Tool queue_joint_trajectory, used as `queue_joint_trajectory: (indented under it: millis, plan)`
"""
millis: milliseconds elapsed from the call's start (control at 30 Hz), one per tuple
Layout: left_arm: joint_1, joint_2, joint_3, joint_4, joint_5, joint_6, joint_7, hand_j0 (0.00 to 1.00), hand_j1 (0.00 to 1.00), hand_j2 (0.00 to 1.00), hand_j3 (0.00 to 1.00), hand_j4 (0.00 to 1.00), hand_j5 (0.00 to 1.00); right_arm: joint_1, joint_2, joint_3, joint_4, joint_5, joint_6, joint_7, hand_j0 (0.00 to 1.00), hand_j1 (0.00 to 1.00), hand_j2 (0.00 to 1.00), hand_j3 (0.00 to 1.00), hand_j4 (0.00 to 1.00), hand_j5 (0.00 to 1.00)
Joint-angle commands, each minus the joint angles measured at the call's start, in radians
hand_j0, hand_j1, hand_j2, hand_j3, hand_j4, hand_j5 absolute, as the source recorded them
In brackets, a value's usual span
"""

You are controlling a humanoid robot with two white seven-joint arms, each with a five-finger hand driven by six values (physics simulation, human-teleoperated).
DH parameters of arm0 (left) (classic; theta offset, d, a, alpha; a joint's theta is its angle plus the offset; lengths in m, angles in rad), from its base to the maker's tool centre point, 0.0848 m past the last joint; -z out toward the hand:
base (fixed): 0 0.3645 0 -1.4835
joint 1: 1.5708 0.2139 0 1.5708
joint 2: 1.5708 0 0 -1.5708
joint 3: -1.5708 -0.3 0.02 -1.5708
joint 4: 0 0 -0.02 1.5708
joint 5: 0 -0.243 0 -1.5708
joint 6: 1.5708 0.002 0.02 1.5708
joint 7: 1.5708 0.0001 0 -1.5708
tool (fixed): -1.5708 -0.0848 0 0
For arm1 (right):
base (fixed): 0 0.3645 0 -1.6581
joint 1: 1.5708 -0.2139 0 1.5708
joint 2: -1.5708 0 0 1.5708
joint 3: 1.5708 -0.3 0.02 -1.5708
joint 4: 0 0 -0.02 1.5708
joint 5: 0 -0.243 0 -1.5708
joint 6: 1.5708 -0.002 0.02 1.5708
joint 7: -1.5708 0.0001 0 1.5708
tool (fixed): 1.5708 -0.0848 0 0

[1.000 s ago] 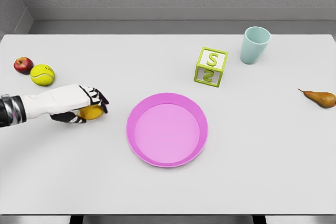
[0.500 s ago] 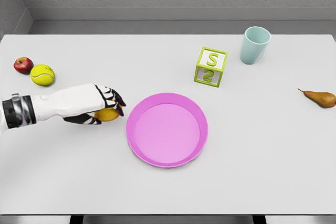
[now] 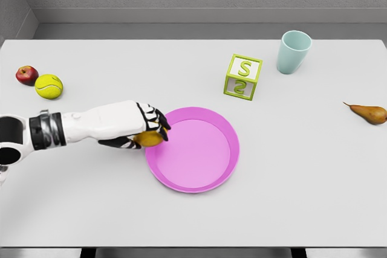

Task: Put the lemon on the plate with left arm

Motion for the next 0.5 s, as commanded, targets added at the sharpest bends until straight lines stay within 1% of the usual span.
queue_joint_trajectory:
  millis: [0, 133, 167, 200, 233, 267, 300, 333, 367, 400, 433, 467]
  plan:
    - [-0.003, -0.014, -0.025, -0.007, 0.008, 0.003, -0.005, 0.64, 0.64, 0.64, 0.64, 0.64, 0.64, 0.000, 0.000, 0.000, 0.000, -0.001, 0.000, 0.000, 1.00, 1.00, 1.00, 1.00, 1.00, 1.00]
    - [-0.015, -0.030, -0.034, -0.008, 0.008, 0.003, -0.012, 0.64, 0.64, 0.64, 0.64, 0.64, 0.64, -0.002, 0.000, 0.000, 0.000, -0.001, 0.000, 0.000, 1.00, 1.00, 1.00, 1.00, 1.00, 1.00]
    - [-0.018, -0.047, -0.034, -0.011, 0.006, 0.003, -0.014, 0.64, 0.64, 0.64, 0.64, 0.64, 0.64, 0.000, 0.000, 0.000, 0.000, -0.001, 0.000, 0.000, 1.00, 1.00, 1.00, 1.00, 1.00, 1.00]
    - [-0.026, -0.056, -0.045, -0.013, 0.006, 0.003, -0.014, 0.64, 0.64, 0.64, 0.64, 0.64, 0.64, 0.000, 0.000, 0.000, 0.000, -0.001, 0.000, 0.000, 1.00, 1.00, 1.00, 1.00, 1.00, 1.00]
    - [-0.046, -0.072, -0.065, -0.015, 0.006, 0.003, -0.015, 0.70, 0.70, 0.70, 0.70, 0.70, 0.70, -0.002, 0.000, 0.000, 0.000, -0.001, 0.000, 0.000, 1.00, 1.00, 1.00, 1.00, 1.00, 1.00]
    - [-0.058, -0.089, -0.073, -0.024, 0.006, 0.003, -0.024, 0.72, 0.72, 0.72, 0.72, 0.72, 0.72, 0.000, 0.000, 0.000, 0.000, -0.001, 0.000, 0.000, 1.00, 1.00, 1.00, 1.00, 1.00, 1.00]
    - [-0.069, -0.110, -0.086, -0.028, 0.006, 0.003, -0.046, 0.72, 0.72, 0.72, 0.72, 0.72, 0.72, 0.000, 0.000, 0.000, 0.000, -0.001, 0.000, 0.001, 1.00, 1.00, 1.00, 1.00, 1.00, 1.00]
    - [-0.081, -0.121, -0.120, -0.031, 0.006, 0.003, -0.055, 0.73, 0.73, 0.73, 0.73, 0.73, 0.73, -0.002, 0.000, 0.000, 0.000, -0.001, 0.000, 0.000, 1.00, 1.00, 1.00, 1.00, 1.00, 1.00]
    - [-0.081, -0.122, -0.128, -0.030, 0.008, 0.003, -0.054, 0.88, 0.88, 0.88, 0.88, 0.88, 0.88, 0.000, 0.000, 0.000, 0.000, -0.001, 0.000, 0.001, 1.00, 1.00, 1.00, 1.00, 1.00, 1.00]
    - [-0.083, -0.119, -0.122, -0.028, 0.008, 0.003, -0.054, 0.96, 0.96, 0.96, 0.96, 0.96, 0.96, 0.000, 0.000, 0.000, 0.000, -0.001, 0.000, 0.000, 1.00, 1.00, 1.00, 1.00, 1.00, 1.00]
    - [-0.084, -0.109, -0.113, -0.028, 0.014, 0.003, -0.052, 1.00, 1.00, 1.00, 1.00, 1.00, 1.00, 0.000, 0.000, 0.000, 0.000, -0.001, 0.000, 0.000, 1.00, 1.00, 1.00, 1.00, 1.00, 1.00]
    - [-0.087, -0.087, -0.105, -0.027, 0.028, 0.003, -0.052, 1.00, 1.00, 1.00, 1.00, 1.00, 1.00, -0.002, 0.000, 0.000, 0.000, -0.001, 0.000, 0.001, 1.00, 1.00, 1.00, 1.00, 1.00, 1.00]
